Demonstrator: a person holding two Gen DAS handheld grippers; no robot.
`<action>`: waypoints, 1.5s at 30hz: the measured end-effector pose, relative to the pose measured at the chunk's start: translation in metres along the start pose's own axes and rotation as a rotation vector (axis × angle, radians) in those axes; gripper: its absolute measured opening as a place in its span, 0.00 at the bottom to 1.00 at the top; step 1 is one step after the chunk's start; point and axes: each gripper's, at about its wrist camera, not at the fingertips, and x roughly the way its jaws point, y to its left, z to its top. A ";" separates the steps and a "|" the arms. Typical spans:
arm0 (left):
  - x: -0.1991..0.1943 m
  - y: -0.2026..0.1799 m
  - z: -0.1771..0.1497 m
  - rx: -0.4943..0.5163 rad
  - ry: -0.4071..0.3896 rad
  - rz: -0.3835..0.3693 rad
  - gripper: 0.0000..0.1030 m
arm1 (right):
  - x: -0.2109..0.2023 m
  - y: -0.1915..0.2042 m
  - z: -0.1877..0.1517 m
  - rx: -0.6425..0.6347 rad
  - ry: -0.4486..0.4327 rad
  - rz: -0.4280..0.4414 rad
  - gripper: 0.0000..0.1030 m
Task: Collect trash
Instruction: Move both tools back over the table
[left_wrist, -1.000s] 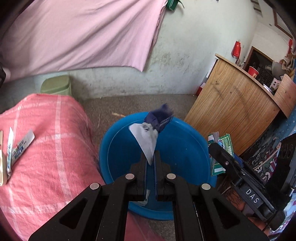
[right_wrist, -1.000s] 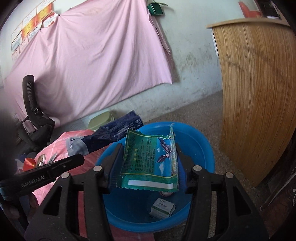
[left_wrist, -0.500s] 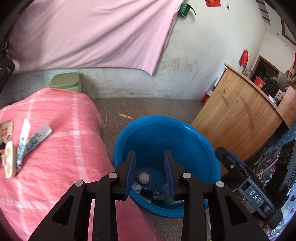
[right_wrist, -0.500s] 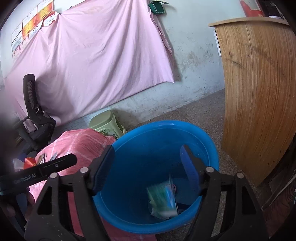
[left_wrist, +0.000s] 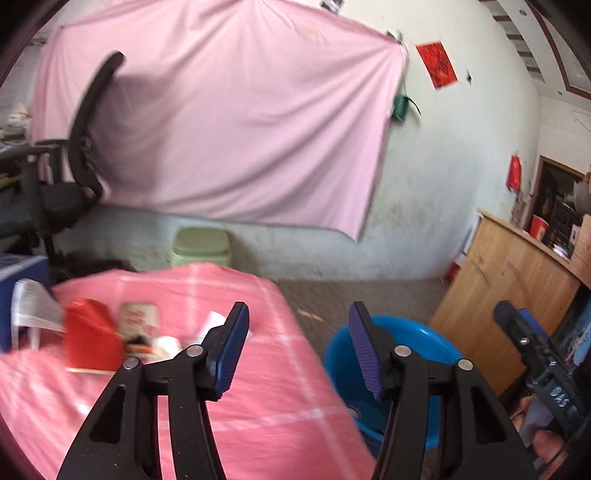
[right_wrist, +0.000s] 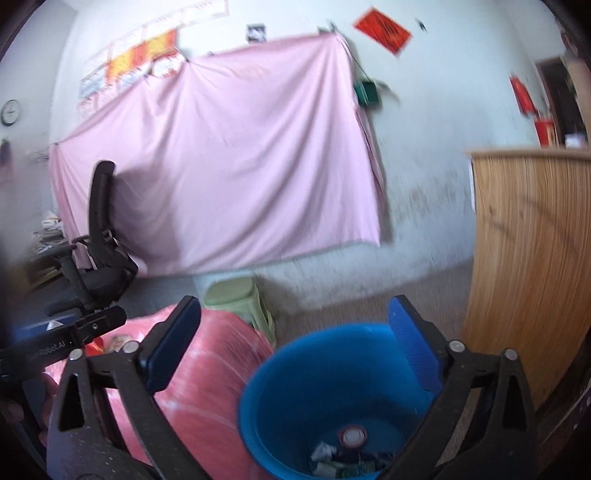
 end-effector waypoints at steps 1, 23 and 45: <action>-0.007 0.006 0.001 -0.003 -0.015 0.013 0.56 | -0.003 0.005 0.003 -0.006 -0.019 0.010 1.00; -0.124 0.123 -0.025 0.004 -0.236 0.317 0.94 | -0.012 0.140 -0.004 -0.153 -0.101 0.266 1.00; -0.095 0.198 -0.049 -0.049 -0.046 0.338 0.95 | 0.064 0.224 -0.055 -0.360 0.238 0.325 1.00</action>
